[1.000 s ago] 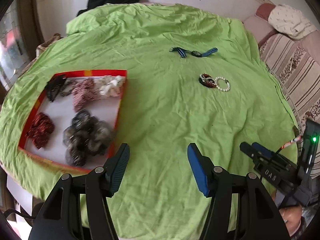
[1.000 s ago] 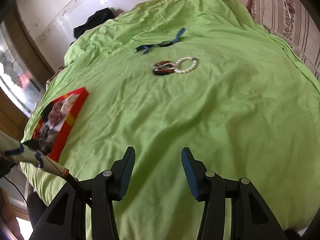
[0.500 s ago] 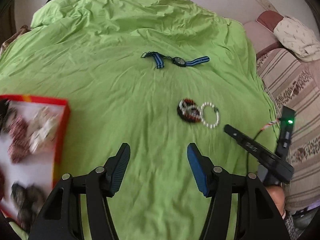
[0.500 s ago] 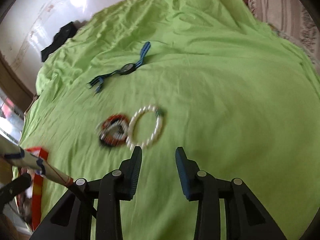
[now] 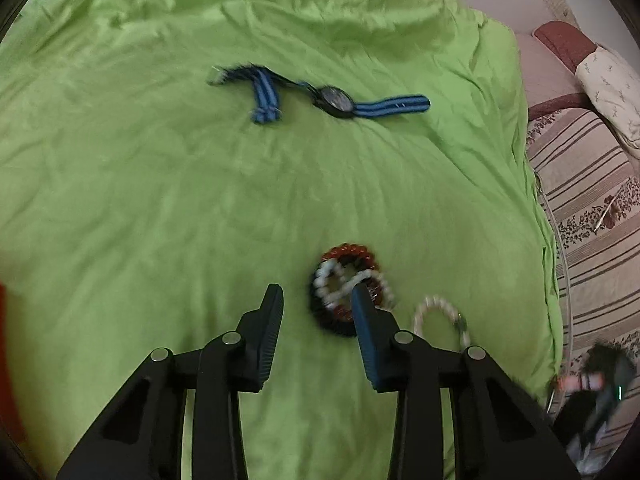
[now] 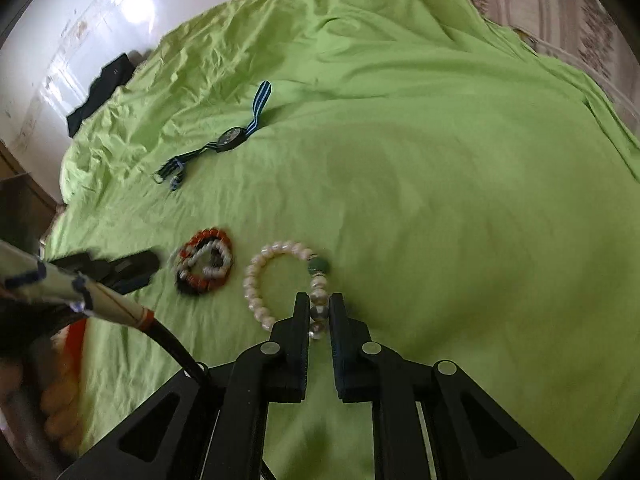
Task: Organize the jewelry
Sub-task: 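Grasp the pearl bracelet with the right tool while the left tool grasps the white bead bracelet, then carry both bracelets to the tray and open both tools to release them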
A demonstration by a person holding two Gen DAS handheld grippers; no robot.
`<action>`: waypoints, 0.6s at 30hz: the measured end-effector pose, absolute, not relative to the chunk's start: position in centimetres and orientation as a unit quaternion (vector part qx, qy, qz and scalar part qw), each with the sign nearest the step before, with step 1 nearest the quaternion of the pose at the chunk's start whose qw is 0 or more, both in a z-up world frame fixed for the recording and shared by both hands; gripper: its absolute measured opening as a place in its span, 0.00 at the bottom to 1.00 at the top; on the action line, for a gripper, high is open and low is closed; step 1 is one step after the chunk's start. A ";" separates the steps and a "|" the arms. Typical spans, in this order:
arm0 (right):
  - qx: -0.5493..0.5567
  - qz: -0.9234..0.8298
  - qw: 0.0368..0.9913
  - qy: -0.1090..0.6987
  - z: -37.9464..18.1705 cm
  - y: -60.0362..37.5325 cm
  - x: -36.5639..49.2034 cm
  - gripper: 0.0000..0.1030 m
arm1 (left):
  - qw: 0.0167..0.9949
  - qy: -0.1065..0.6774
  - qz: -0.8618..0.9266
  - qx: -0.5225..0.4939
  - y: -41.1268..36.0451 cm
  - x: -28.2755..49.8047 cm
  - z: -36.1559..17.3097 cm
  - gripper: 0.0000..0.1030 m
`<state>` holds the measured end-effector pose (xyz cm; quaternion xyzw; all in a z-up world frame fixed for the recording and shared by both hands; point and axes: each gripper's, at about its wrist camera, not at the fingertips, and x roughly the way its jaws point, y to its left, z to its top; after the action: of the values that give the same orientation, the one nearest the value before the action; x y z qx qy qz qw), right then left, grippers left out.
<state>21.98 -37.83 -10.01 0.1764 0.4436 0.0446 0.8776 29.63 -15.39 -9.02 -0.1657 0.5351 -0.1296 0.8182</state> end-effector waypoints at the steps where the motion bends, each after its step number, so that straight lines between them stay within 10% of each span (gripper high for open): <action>1: 0.182 0.047 0.878 0.440 -10.1 -38.0 21.5 0.10 | 0.817 0.537 -0.129 -0.165 -15.9 30.0 -9.4 0.33; 5: 0.208 0.054 0.872 0.440 -11.1 -38.3 21.6 0.10 | 0.812 0.548 -0.123 -0.160 -17.2 30.6 -10.3 0.12; 18: 0.213 0.059 0.872 0.437 -11.3 -38.3 21.9 0.11 | 0.824 0.526 -0.110 -0.177 -12.1 25.6 -7.8 0.05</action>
<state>21.86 -38.34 -11.34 0.2128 0.4366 0.0591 0.8721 25.60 -12.13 -7.80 -0.1773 0.5263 -0.1100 0.8243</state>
